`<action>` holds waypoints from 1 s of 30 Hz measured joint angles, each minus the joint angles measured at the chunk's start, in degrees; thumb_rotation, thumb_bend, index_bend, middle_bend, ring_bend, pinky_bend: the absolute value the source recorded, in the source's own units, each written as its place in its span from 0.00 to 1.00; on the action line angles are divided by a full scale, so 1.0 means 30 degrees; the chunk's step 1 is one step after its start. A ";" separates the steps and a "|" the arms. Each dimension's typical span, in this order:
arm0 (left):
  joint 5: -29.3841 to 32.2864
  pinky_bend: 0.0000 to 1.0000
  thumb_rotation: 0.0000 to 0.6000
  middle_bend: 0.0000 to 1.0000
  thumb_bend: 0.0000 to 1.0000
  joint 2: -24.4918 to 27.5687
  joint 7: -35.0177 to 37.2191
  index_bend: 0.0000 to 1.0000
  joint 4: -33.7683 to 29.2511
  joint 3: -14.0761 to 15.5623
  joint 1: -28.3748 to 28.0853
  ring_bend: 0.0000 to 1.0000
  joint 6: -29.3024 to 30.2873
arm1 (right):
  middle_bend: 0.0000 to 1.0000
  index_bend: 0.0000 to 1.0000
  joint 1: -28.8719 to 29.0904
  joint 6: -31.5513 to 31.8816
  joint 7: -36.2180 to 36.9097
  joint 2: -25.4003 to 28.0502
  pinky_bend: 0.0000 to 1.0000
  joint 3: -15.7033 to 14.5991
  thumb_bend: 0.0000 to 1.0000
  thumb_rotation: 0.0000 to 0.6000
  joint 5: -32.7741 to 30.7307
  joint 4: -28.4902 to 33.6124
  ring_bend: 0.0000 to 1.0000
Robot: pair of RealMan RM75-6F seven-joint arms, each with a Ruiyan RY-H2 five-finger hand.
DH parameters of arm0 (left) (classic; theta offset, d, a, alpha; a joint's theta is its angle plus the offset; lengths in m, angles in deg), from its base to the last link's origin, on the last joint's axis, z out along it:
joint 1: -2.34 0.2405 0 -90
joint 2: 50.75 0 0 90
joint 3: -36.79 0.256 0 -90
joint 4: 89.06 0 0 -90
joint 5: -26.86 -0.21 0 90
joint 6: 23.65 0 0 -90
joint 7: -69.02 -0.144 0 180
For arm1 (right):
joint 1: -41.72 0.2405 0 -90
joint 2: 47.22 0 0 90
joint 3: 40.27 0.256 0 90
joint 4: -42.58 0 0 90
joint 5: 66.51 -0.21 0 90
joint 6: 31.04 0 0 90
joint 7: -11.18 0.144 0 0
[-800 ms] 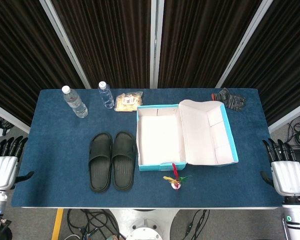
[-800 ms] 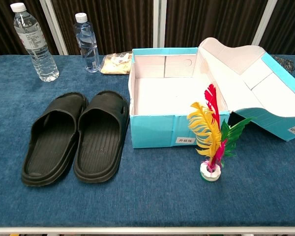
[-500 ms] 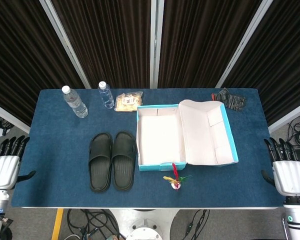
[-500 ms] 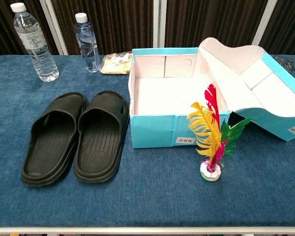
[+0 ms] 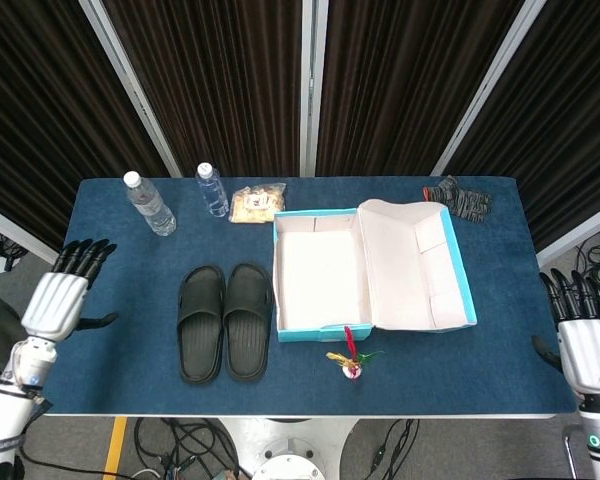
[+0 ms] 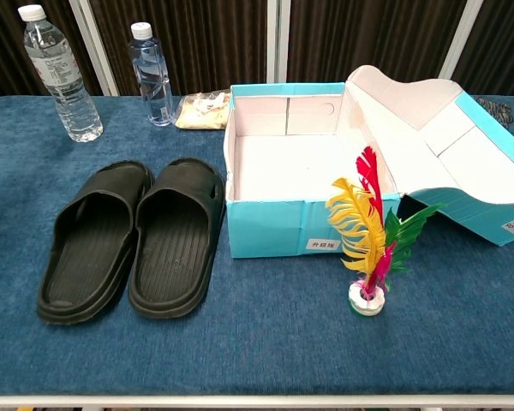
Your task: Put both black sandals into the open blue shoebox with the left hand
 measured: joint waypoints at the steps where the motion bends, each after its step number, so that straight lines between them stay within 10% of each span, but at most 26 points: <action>1: 0.0054 0.03 1.00 0.06 0.00 0.0053 0.0144 0.07 -0.0112 -0.0117 -0.0357 0.00 -0.0502 | 0.07 0.00 -0.0016 0.0046 0.0036 0.0047 0.11 0.0000 0.10 1.00 0.0035 0.0016 0.00; 15: 0.5576 0.04 1.00 0.06 0.00 -0.1387 0.1242 0.07 -0.1101 -0.1898 -0.5874 0.00 -0.8019 | 0.07 0.00 -0.0449 0.0583 0.1022 0.0291 0.11 -0.0140 0.10 1.00 0.0215 -0.0392 0.00; 30: 1.2491 0.05 1.00 0.06 0.00 -0.5516 -0.3512 0.07 0.0744 -0.1170 -0.9449 0.00 -0.9186 | 0.07 0.00 -0.0636 0.0427 0.1883 0.0308 0.11 -0.0175 0.10 1.00 -0.0123 -0.1077 0.00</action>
